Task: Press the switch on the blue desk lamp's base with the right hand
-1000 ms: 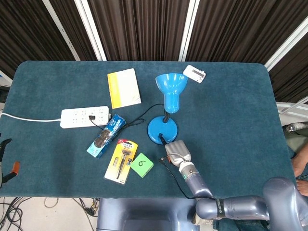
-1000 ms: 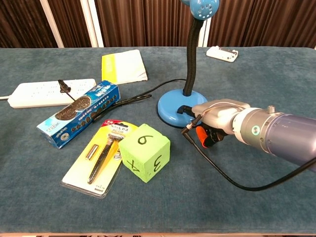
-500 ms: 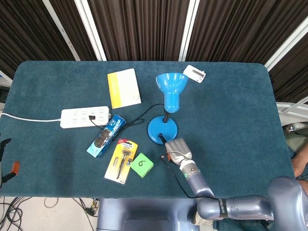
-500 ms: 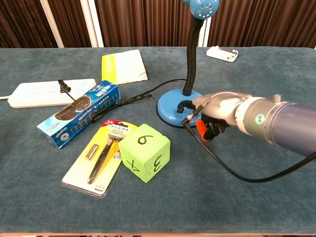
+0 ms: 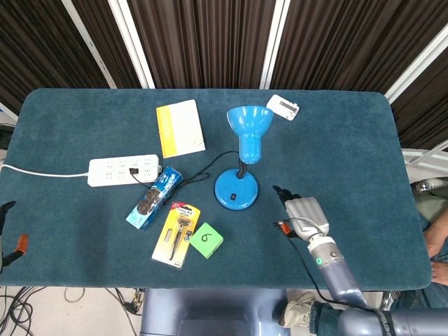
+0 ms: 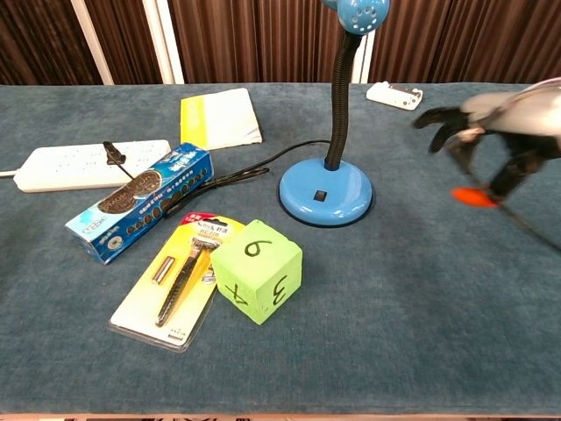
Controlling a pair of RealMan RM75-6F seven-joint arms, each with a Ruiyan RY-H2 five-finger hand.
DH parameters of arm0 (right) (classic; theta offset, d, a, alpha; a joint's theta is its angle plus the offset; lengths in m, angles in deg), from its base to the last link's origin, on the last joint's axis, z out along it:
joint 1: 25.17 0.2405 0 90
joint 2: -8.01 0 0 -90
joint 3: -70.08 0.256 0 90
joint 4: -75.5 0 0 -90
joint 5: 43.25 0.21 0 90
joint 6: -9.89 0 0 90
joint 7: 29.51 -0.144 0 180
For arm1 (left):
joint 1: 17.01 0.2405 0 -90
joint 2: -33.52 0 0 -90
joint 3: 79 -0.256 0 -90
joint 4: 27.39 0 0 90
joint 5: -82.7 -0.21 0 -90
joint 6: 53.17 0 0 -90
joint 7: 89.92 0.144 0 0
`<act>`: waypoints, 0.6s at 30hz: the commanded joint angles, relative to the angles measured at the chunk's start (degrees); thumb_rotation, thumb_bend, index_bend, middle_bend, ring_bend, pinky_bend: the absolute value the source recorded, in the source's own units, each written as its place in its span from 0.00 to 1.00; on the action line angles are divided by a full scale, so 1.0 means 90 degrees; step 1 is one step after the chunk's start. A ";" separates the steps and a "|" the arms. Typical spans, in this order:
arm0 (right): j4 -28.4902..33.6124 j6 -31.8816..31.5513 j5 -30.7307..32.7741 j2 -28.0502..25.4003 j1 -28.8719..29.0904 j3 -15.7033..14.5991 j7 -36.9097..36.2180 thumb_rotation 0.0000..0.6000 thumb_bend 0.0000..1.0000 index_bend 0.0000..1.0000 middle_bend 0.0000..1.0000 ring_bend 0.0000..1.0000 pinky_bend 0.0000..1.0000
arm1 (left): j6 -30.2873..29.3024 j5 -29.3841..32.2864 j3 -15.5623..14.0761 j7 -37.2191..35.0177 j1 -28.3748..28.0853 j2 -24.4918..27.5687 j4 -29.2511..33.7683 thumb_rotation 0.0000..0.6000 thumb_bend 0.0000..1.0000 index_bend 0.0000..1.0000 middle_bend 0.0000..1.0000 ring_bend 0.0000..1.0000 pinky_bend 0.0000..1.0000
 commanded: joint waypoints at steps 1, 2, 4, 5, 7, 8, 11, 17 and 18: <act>0.0358 -0.0900 -0.1882 -0.0853 -0.1147 -0.0974 -0.0719 1.00 0.26 0.00 0.03 0.11 0.68 | -0.0016 -0.0017 -0.0004 0.0027 0.0002 -0.0013 0.0002 1.00 0.38 0.16 0.00 0.00 0.00; 0.0312 -0.1015 -0.2144 -0.0906 -0.1284 -0.1091 -0.0791 1.00 0.25 0.00 0.01 0.09 0.38 | -0.0020 -0.0022 -0.0006 0.0036 0.0002 -0.0016 0.0003 1.00 0.38 0.16 0.00 0.00 0.00; 0.0147 -0.1365 -0.2779 -0.0978 -0.1651 -0.1363 -0.0970 1.00 0.24 0.00 0.00 0.06 0.01 | -0.0030 -0.0040 -0.0011 0.0055 0.0003 -0.0023 0.0010 1.00 0.38 0.16 0.00 0.00 0.00; 0.0016 -0.1585 -0.3124 -0.0977 -0.1874 -0.1500 -0.1098 1.00 0.24 0.00 0.00 0.05 0.00 | -0.0037 -0.0056 -0.0014 0.0068 0.0002 -0.0027 0.0013 1.00 0.38 0.16 0.00 0.00 0.00; -0.0419 -0.2105 -0.3770 -0.0910 -0.2421 -0.1804 -0.1372 1.00 0.23 0.00 0.00 0.04 0.00 | -0.0070 -0.0113 -0.0023 0.0100 0.0001 -0.0040 0.0012 1.00 0.38 0.16 0.00 0.00 0.00; -0.0689 -0.2368 -0.4074 -0.0819 -0.2670 -0.1921 -0.1468 1.00 0.23 0.00 0.00 0.03 0.00 | -0.0091 -0.0138 -0.0028 0.0110 0.0006 -0.0045 0.0010 1.00 0.38 0.16 0.00 0.00 0.00; -0.1249 -0.2749 -0.4470 -0.0587 -0.3091 -0.2003 -0.1654 1.00 0.21 0.00 0.00 0.02 0.00 | -0.0118 -0.0167 -0.0034 0.0117 0.0015 -0.0056 0.0001 1.00 0.38 0.16 0.00 0.00 0.00; -0.2163 -0.3303 -0.4770 -0.0308 -0.3630 -0.1744 -0.1822 1.00 0.21 0.00 0.00 0.01 0.00 | -0.0155 -0.0247 -0.0054 0.0163 0.0018 -0.0074 -0.0042 1.00 0.38 0.16 0.00 0.00 0.00; -0.2215 -0.3320 -0.4779 -0.0289 -0.3657 -0.1703 -0.1835 1.00 0.21 0.00 0.00 0.00 0.00 | -0.0160 -0.0255 -0.0055 0.0167 0.0019 -0.0077 -0.0050 1.00 0.38 0.16 0.00 0.00 0.00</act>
